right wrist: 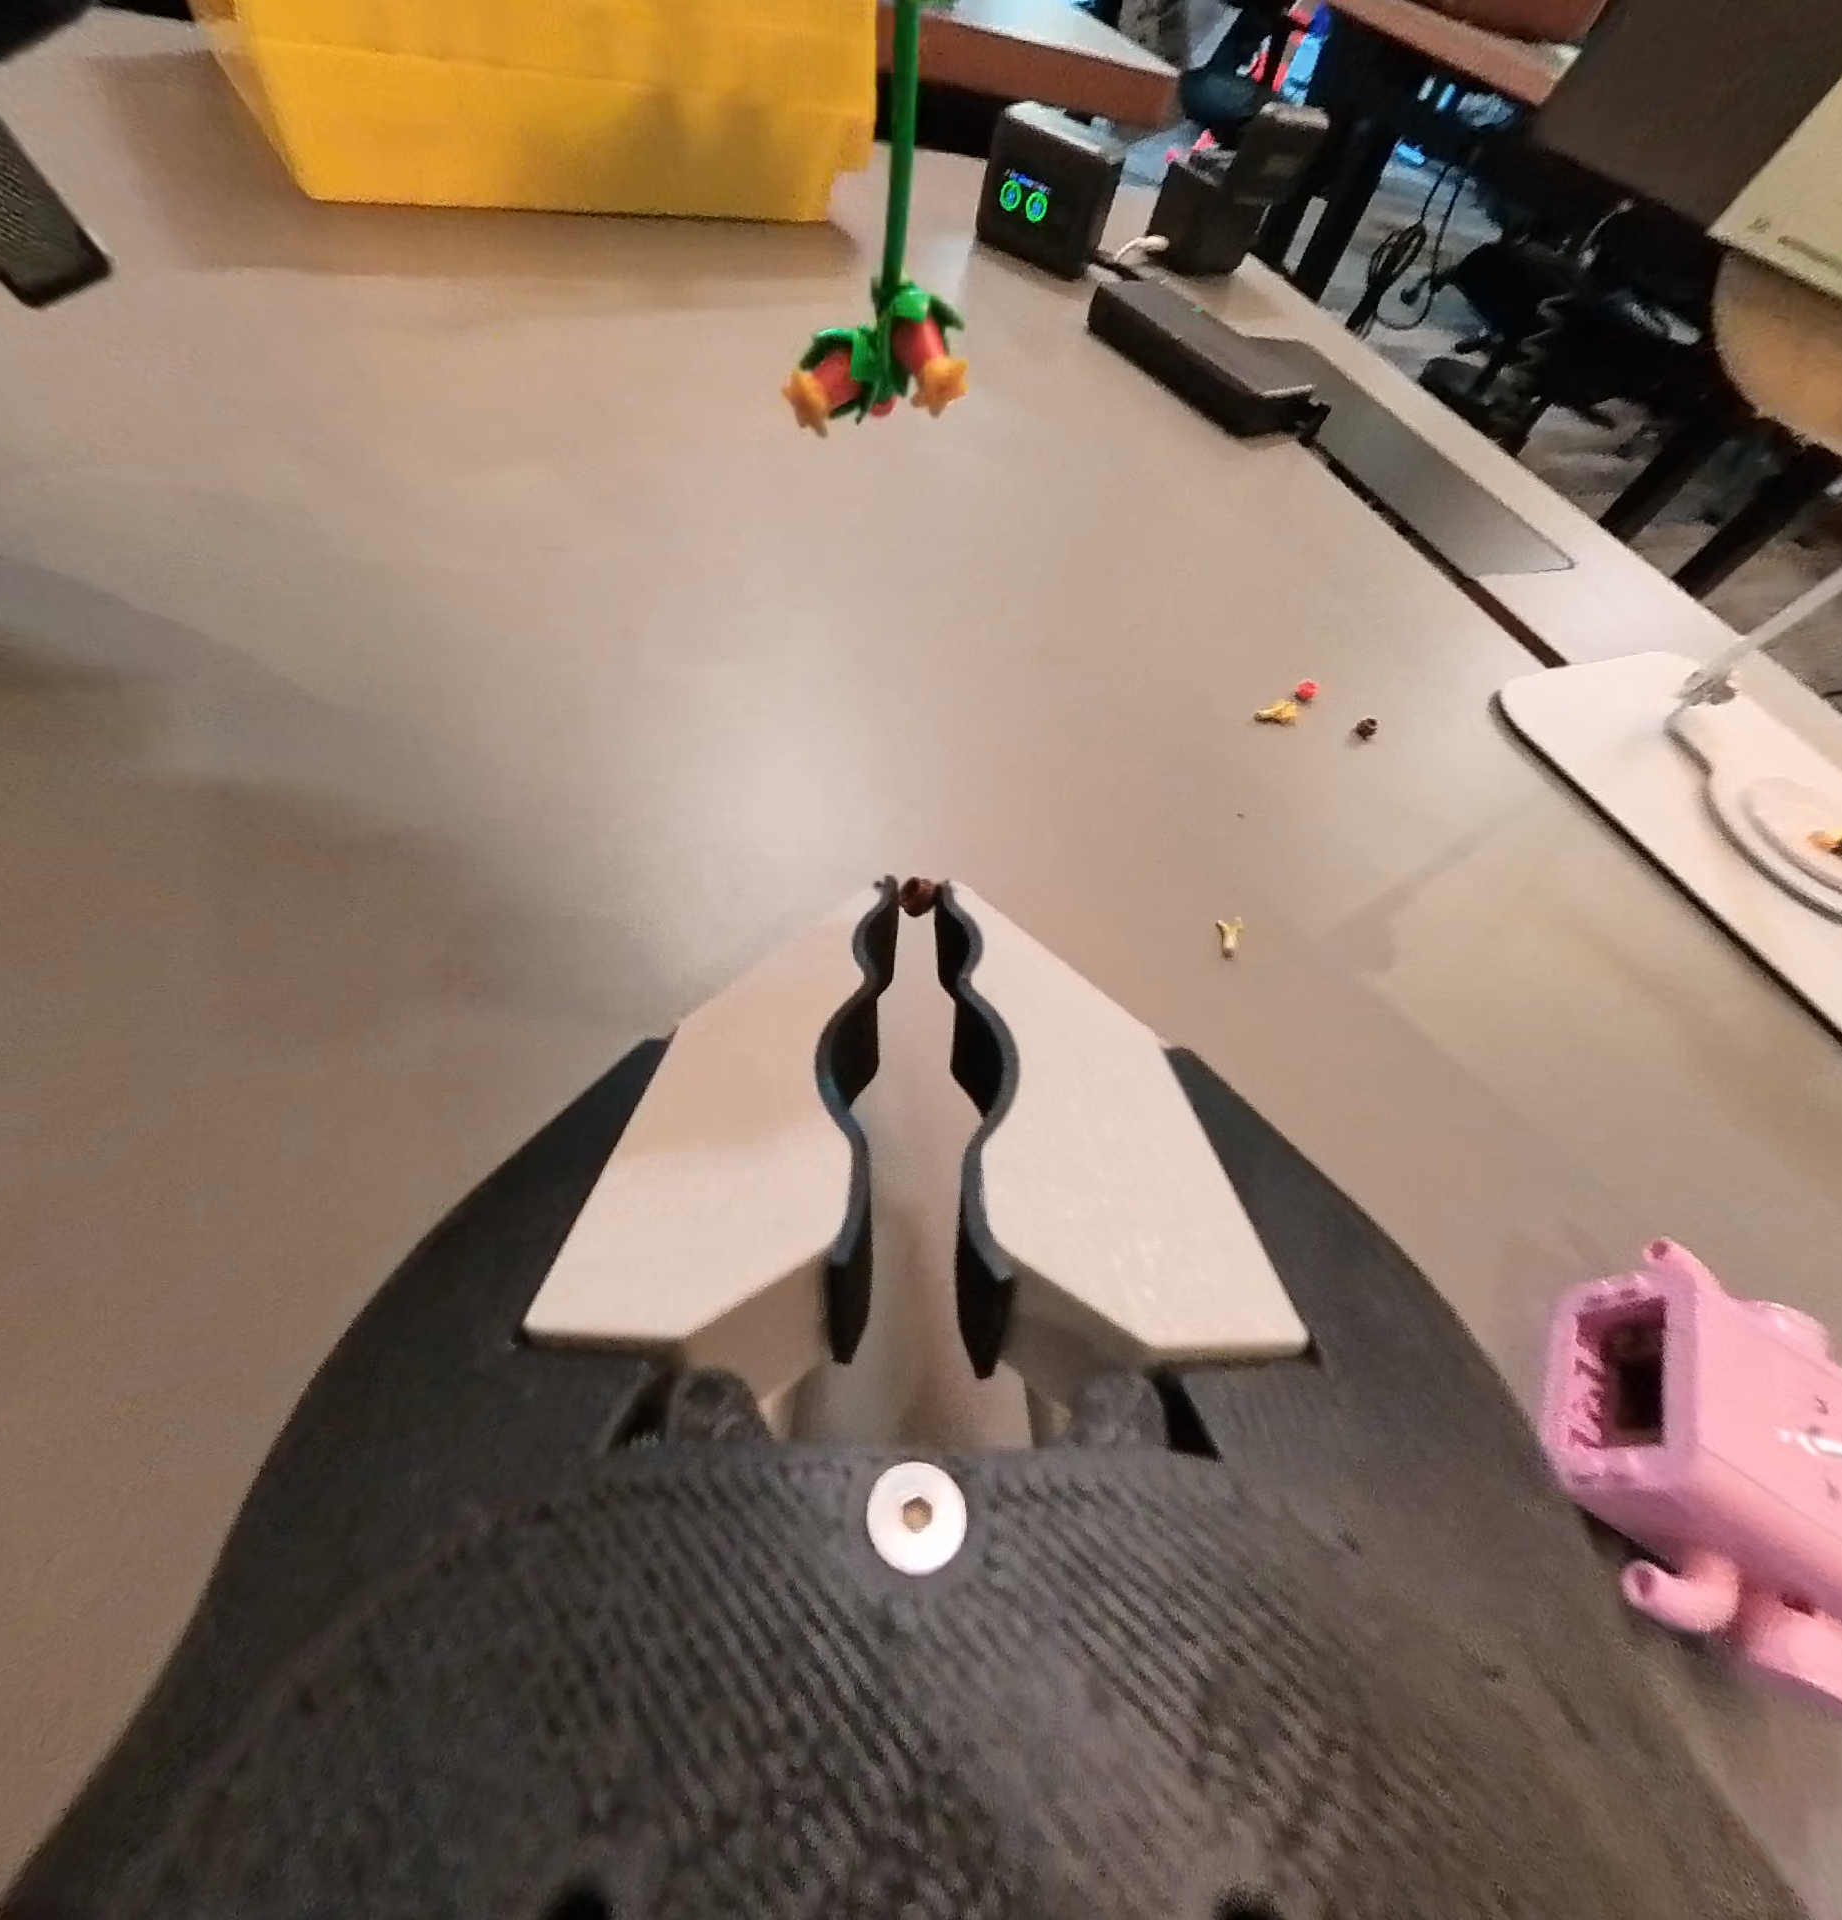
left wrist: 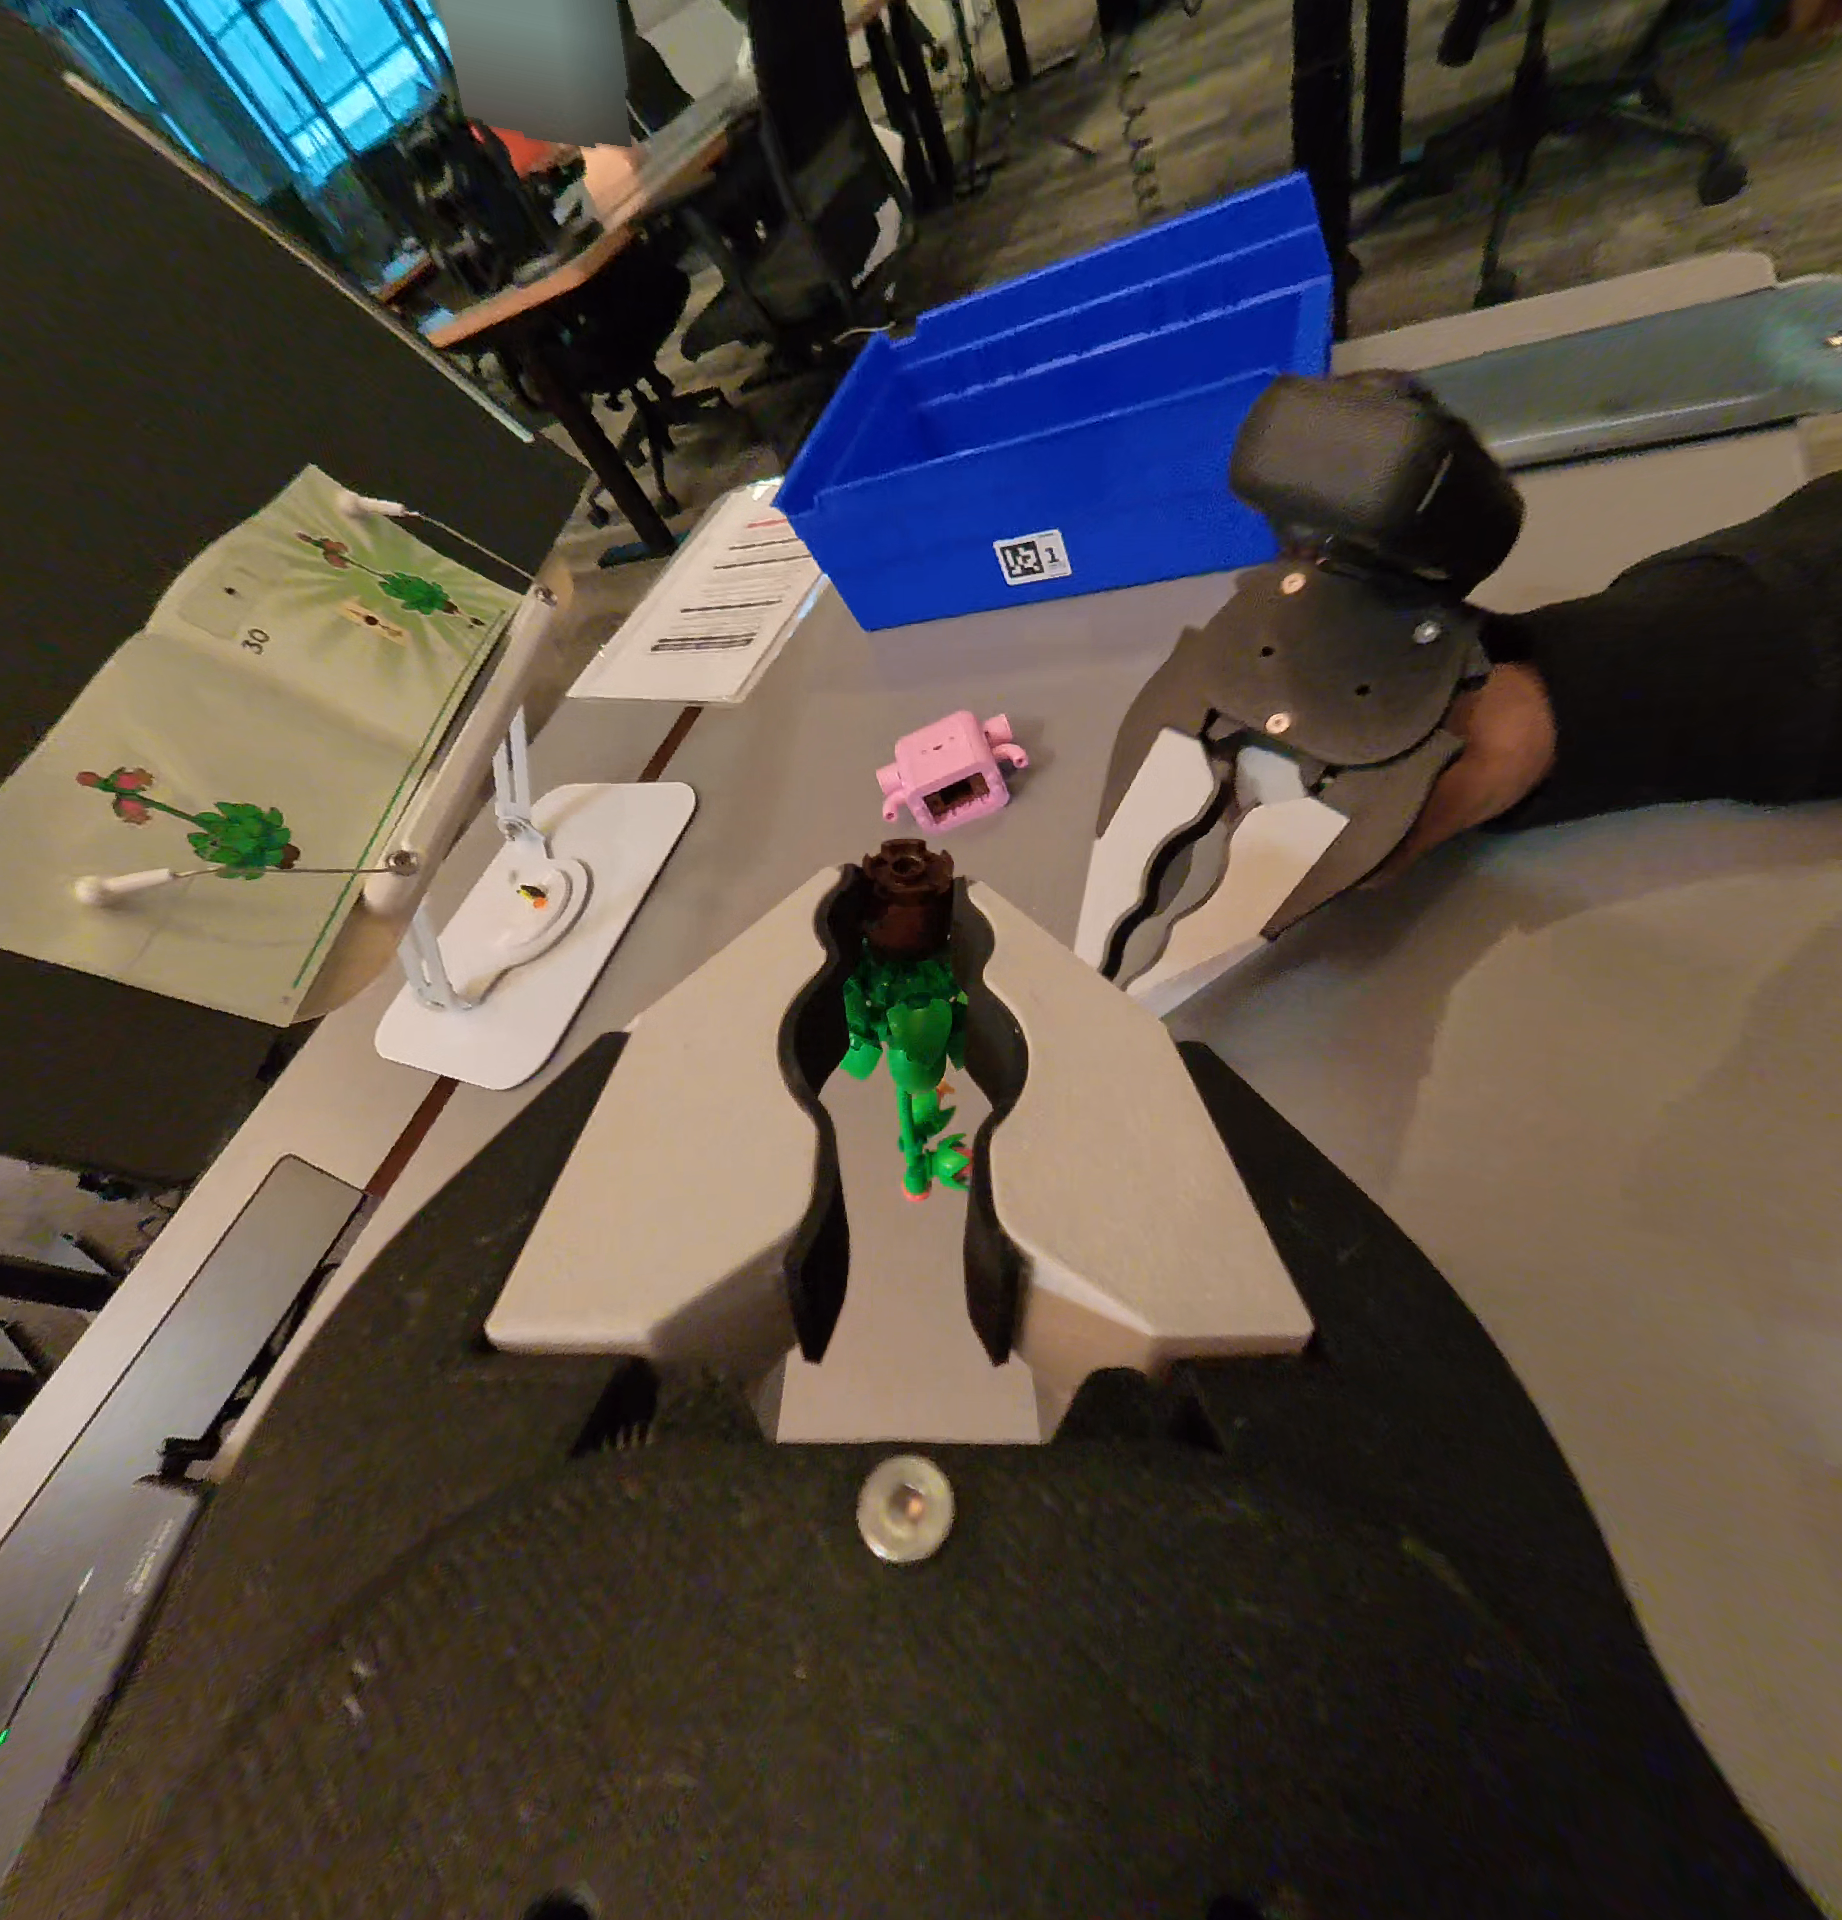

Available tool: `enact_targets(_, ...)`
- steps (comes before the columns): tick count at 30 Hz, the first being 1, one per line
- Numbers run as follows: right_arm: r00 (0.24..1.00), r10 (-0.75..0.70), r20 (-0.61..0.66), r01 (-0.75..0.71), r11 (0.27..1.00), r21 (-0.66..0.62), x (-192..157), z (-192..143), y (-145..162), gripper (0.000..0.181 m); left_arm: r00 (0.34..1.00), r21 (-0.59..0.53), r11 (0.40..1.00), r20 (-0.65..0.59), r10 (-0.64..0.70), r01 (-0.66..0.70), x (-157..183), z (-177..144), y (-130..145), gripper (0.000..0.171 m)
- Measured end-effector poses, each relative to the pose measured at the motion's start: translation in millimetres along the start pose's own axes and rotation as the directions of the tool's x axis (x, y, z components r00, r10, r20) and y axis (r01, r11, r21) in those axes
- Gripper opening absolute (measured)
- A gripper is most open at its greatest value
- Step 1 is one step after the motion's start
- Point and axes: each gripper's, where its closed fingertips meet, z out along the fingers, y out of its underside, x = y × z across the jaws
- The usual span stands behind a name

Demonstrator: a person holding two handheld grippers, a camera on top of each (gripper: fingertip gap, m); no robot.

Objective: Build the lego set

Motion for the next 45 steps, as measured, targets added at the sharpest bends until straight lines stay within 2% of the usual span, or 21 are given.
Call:
enact_targets(6,0.999,0.004,0.044,-0.002,0.999,-0.054,-5.3,1.4,9.7,0.005,0.999,-0.02,1.0,0.035,0.017,-0.016,-3.6,4.1,5.2,0.014)
enact_targets(11,0.991,0.024,0.134,0.006,0.976,-0.218,-21.9,12.0,32.6,0.005,0.999,-0.039,0.999,0.043,0.009,-0.008,-5.3,7.7,11.6,0.014)
enact_targets(13,0.986,0.086,0.142,-0.041,0.957,-0.288,-22.8,15.3,42.4,0.006,0.999,-0.041,0.999,0.041,0.005,-0.003,-5.3,8.2,12.6,0.014)
enact_targets(15,0.97,0.195,0.146,-0.143,0.941,-0.307,-19.9,15.0,44.1,0.005,0.999,-0.043,0.999,0.043,0.004,-0.003,-5.6,8.2,13.0,0.014)
enact_targets(18,0.901,0.413,0.136,-0.353,0.877,-0.325,-10.4,12.4,46.9,0.005,0.999,-0.046,0.999,0.044,0.0,0.002,-6.3,7.8,13.6,0.014)
enact_targets(22,0.739,0.66,0.132,-0.602,0.736,-0.309,4.3,6.0,48.5,0.005,0.999,-0.045,0.999,0.046,-0.002,0.004,-6.8,6.7,13.0,0.014)
enact_targets(24,0.682,0.715,0.153,-0.665,0.693,-0.277,10.2,2.5,45.1,0.006,0.999,-0.045,0.999,0.05,0.001,0.002,-7.1,5.8,12.4,0.014)
enact_targets(29,0.614,0.765,0.192,-0.735,0.644,-0.213,20.2,-3.3,37.8,0.013,0.998,-0.04,0.999,0.055,-0.002,0.004,-8.8,3.2,10.9,0.014)
enact_targets(33,0.615,0.76,0.211,-0.744,0.648,-0.162,24.8,-8.0,31.7,0.009,0.998,-0.034,0.999,0.056,-0.009,0.011,-10.2,1.4,10.4,0.014)
enact_targets(37,0.621,0.749,0.233,-0.727,0.661,-0.188,18.5,-6.9,31.0,0.011,0.998,-0.033,0.999,0.059,-0.009,0.011,-10.8,-0.3,9.4,0.014)
enact_targets(45,0.756,0.613,0.229,-0.574,0.789,-0.219,-1.1,-5.9,29.8,0.006,0.997,-0.044,0.999,0.072,0.001,0.002,-12.4,-3.6,9.0,0.014)
